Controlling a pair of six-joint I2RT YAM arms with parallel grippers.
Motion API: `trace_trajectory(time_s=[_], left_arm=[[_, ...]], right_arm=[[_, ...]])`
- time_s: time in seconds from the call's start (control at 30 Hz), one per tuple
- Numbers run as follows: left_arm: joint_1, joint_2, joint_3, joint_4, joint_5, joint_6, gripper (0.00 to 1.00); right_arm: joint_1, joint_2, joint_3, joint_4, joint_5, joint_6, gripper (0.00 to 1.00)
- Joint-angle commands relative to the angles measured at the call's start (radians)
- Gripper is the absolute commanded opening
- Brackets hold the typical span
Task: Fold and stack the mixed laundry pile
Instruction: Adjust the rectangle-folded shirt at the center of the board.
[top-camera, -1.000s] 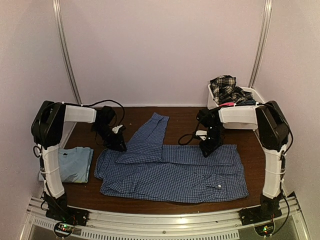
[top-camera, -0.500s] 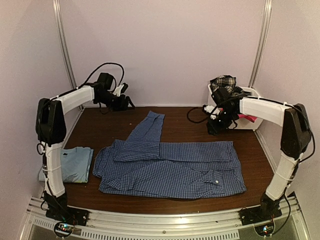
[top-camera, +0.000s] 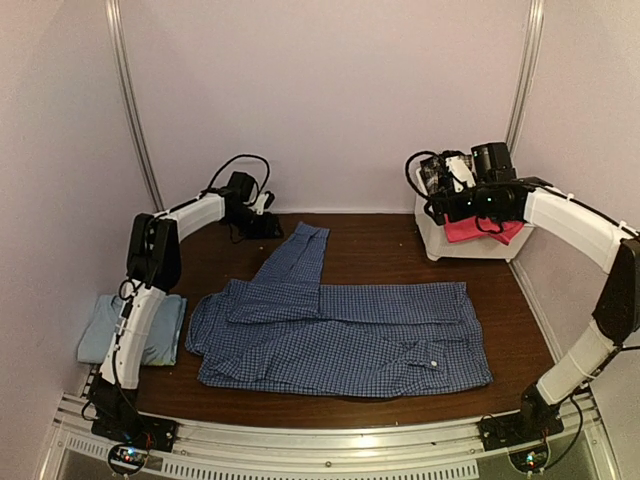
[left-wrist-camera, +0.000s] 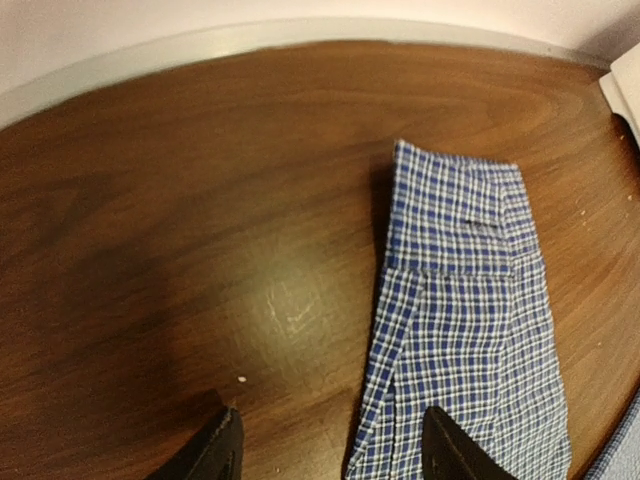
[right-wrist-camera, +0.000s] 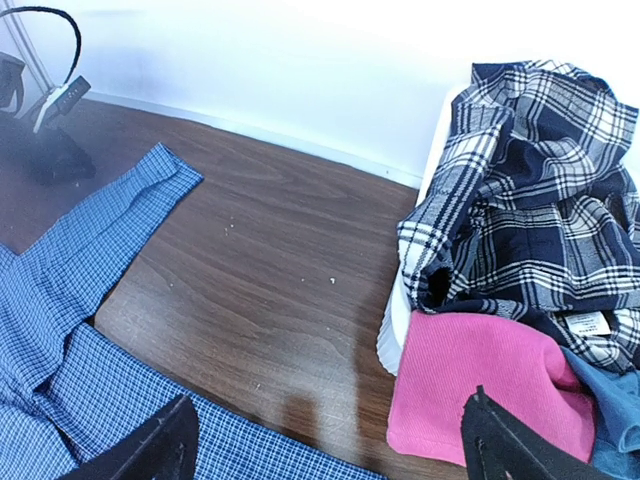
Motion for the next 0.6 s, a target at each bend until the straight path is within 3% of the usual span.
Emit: trace_trajectory(time_s=[0.0, 0.17, 0.43, 0.5, 0.57], left_arm=[[-0.046, 0.011, 0.057, -0.059, -0.067, 0.075, 0.62], [-0.101, 0.026, 0.046, -0.085, -0.110, 0.121, 0.63], [-0.155, 0.097, 0.082, -0.181, -0.310, 0.156, 0.57], [-0.168, 0.103, 0.083, -0.199, -0.386, 0.174, 0.49], [-0.174, 0.108, 0.085, -0.221, -0.417, 0.181, 0.35]], right_arm=[[-0.006, 0.088, 0.069, -0.100, -0.064, 0.005, 0.90], [-0.010, 0.137, 0.087, -0.120, -0.114, 0.020, 0.88], [-0.010, 0.170, 0.130, -0.170, -0.137, 0.027, 0.85], [-0.011, 0.173, 0.128, -0.175, -0.149, 0.030, 0.84], [-0.011, 0.180, 0.130, -0.181, -0.159, 0.040, 0.83]])
